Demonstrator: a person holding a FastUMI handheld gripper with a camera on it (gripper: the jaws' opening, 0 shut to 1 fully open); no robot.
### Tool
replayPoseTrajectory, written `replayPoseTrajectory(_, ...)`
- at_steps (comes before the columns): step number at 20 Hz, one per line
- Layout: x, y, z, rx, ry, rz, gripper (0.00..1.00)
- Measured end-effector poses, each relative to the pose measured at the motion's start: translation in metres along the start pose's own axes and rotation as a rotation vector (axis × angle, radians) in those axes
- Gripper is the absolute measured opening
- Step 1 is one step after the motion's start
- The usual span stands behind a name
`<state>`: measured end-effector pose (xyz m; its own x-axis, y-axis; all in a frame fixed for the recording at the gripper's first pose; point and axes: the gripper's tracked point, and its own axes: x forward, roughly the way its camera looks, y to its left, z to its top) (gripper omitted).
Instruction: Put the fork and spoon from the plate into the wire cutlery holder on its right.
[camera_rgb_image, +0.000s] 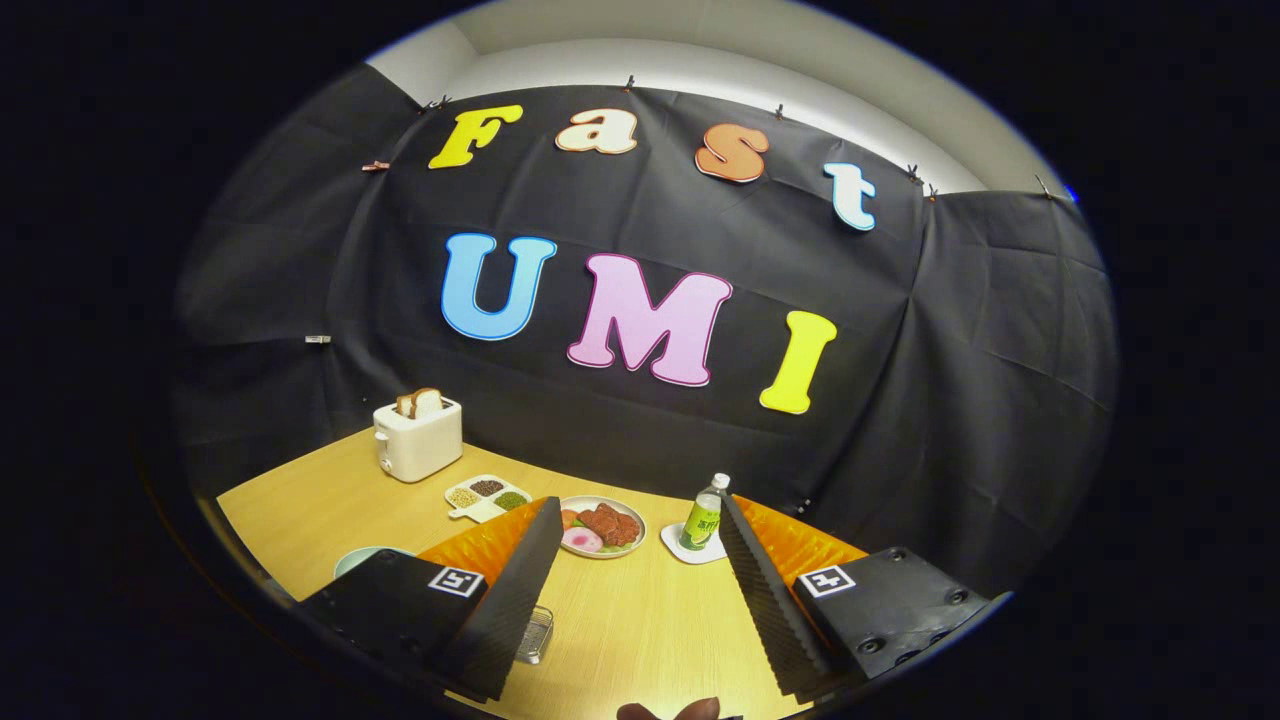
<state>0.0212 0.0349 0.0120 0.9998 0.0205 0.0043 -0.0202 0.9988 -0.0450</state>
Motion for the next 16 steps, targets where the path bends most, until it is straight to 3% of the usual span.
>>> replayPoseTrajectory(6, 0.007, 0.075, -0.008, 0.085, 0.103, 0.149, 0.98)
replayPoseTrajectory(12, 0.008, 0.178, -0.050, 0.055, 0.307, 0.254, 0.97)
replayPoseTrajectory(16, 0.001, 0.238, -0.117, 0.078, 0.549, 0.306, 0.80)
